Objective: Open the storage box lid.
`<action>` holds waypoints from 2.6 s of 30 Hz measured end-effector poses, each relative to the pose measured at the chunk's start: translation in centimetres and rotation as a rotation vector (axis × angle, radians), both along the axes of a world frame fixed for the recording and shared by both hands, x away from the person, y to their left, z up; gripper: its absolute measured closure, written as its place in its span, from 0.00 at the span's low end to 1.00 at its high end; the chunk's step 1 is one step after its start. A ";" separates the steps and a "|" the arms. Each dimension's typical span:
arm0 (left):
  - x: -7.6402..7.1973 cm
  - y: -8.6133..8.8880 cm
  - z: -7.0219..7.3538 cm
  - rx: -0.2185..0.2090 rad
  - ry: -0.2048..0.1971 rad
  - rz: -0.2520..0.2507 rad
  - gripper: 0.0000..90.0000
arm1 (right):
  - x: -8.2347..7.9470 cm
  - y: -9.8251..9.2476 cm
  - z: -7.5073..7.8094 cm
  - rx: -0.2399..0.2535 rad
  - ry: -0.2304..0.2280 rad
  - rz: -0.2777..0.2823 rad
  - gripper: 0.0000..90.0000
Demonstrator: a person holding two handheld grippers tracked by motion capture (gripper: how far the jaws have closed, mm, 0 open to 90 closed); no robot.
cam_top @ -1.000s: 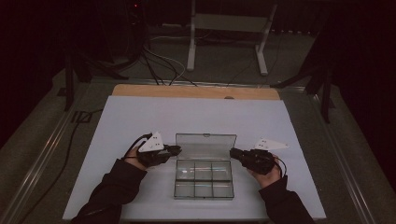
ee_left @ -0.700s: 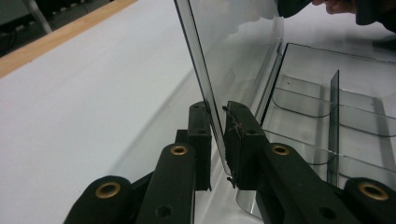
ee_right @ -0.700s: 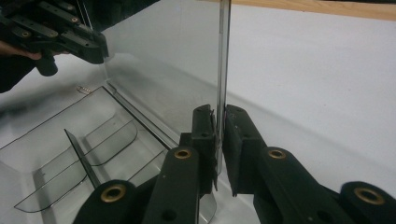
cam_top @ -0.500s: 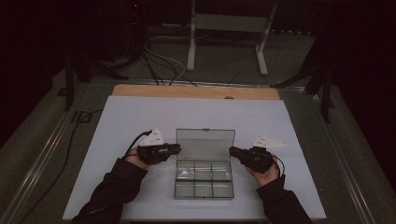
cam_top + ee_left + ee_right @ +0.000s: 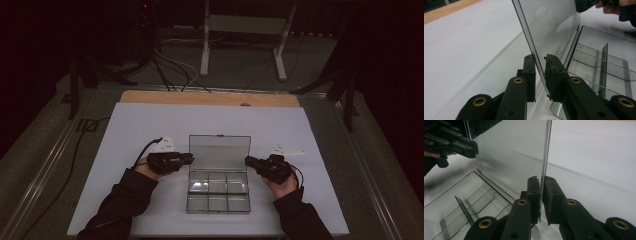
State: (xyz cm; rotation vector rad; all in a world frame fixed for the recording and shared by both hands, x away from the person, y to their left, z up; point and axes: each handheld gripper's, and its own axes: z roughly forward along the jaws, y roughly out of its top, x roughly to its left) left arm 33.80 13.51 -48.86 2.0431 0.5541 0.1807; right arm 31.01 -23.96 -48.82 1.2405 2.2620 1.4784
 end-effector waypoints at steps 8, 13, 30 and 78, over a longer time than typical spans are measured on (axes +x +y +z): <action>0.4 0.0 -0.1 -0.004 0.035 0.012 0.88 | 0.3 0.1 -0.1 0.006 0.026 -0.020 0.92; 0.8 0.1 -0.2 -0.013 0.067 0.013 0.88 | 0.5 0.1 -0.2 0.015 0.044 -0.029 0.92; 1.6 -0.1 -0.7 -0.032 0.156 0.028 0.84 | 1.1 0.3 -0.6 0.028 0.086 -0.049 0.89; 3.1 -0.2 -2.4 -0.036 0.543 0.132 0.64 | 1.9 0.6 -2.2 0.054 0.284 -0.131 0.77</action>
